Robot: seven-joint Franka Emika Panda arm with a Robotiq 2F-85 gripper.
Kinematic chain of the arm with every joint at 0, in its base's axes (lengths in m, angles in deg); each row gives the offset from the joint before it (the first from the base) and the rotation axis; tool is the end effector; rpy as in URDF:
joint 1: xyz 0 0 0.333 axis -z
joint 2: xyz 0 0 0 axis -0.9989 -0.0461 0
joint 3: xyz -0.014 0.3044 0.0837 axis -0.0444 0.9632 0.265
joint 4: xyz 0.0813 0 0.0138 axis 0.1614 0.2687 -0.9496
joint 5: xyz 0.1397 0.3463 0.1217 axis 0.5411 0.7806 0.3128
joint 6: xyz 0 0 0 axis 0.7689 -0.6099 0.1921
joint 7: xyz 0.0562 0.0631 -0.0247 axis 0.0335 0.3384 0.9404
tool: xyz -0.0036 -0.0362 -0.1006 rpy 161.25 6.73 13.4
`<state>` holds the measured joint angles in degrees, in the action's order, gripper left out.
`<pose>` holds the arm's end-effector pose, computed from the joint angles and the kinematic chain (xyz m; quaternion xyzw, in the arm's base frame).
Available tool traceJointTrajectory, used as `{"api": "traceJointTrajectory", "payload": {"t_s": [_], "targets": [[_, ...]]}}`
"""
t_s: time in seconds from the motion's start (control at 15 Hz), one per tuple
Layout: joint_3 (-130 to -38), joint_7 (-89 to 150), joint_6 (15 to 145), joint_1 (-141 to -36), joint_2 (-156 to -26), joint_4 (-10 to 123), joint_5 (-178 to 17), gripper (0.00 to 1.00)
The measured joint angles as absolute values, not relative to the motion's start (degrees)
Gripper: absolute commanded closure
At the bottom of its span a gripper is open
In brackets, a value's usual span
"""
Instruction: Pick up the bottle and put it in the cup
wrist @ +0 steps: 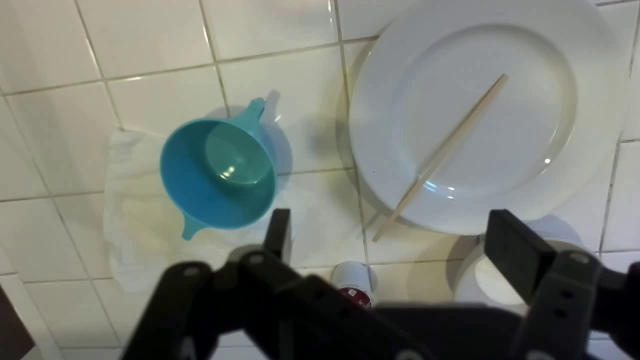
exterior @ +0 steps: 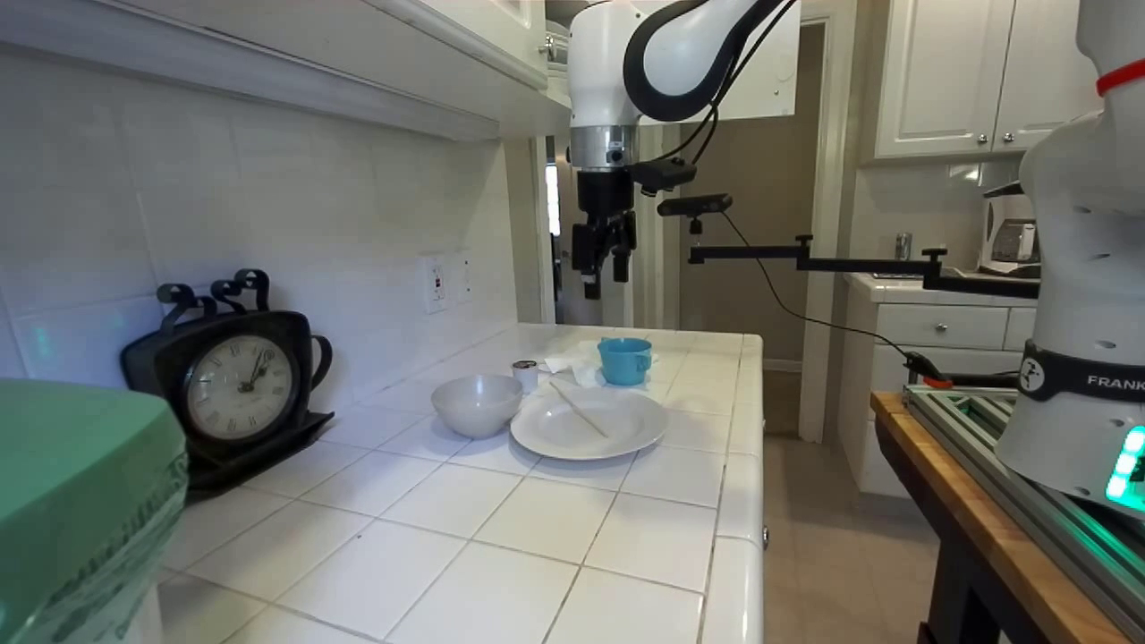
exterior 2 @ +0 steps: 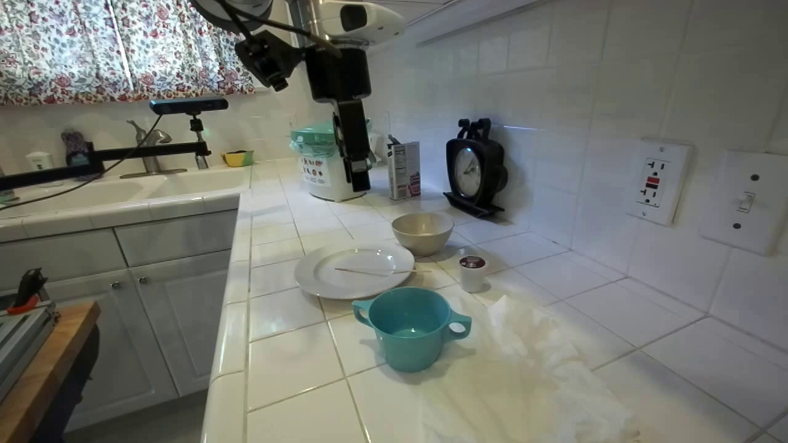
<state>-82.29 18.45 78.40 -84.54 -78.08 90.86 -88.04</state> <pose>0.5394 -0.0513 0.3572 0.9887 -0.1288 0.0339 0.0689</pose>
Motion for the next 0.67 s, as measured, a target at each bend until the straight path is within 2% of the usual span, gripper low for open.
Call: {"api": "traceJointTrajectory", "payload": {"t_s": [0.33,0.67], "targets": [[-82.27,17.47,79.13,-85.05,-78.42,90.90,-89.17,0.00],[-82.94,13.47,85.21,-85.33,-81.38,90.56,-91.66,0.00]]}}
